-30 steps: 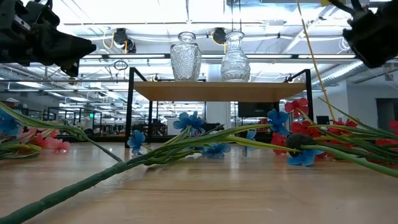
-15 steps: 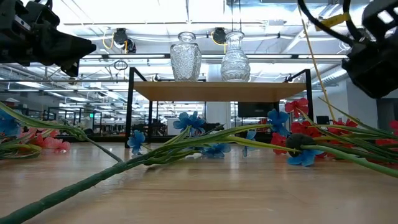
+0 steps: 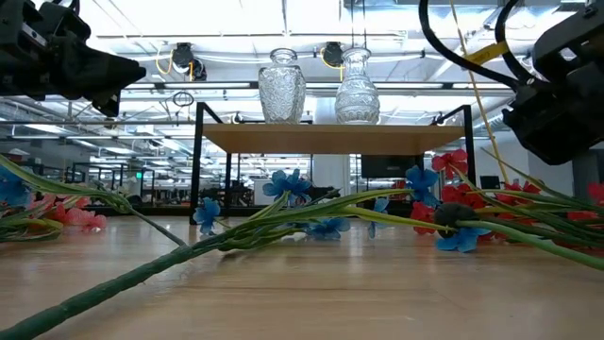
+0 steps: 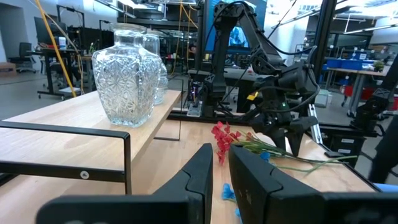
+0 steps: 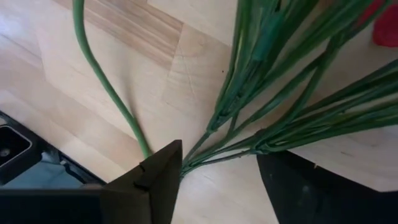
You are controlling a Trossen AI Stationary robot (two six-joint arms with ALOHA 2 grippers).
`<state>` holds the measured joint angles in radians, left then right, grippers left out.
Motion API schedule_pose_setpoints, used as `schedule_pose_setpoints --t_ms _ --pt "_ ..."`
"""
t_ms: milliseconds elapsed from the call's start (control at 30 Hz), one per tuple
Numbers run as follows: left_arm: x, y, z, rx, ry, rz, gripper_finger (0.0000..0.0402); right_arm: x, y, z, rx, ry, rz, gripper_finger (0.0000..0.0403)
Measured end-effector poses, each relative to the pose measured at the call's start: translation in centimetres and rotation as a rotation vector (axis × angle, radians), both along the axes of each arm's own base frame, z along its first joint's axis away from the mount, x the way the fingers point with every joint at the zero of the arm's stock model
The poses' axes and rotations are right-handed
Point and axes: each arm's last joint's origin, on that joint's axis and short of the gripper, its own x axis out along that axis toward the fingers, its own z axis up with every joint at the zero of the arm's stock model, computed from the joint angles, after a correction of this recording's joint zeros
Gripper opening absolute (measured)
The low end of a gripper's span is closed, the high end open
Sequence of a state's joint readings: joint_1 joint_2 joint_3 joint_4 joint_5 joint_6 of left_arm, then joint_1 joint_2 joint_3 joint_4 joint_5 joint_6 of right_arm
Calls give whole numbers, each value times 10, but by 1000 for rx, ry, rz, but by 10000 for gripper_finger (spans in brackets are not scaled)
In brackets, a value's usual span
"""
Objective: Pick and place flowers into a vace then onto a shelf
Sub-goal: Put the red flowers into the right transparent vase on the shelf
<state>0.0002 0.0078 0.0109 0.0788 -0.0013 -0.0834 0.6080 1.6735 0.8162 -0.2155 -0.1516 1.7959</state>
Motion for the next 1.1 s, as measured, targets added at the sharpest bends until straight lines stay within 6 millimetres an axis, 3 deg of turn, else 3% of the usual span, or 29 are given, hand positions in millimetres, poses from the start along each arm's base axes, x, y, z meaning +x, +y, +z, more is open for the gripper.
schedule_pose_setpoints --t_ms 700,1100 --pt "0 0 0 0 0 0 58 -7 -8 -5 -165 3 115 11" --pt "0 0 0 0 0 0 58 -15 4 3 -319 -152 73 1"
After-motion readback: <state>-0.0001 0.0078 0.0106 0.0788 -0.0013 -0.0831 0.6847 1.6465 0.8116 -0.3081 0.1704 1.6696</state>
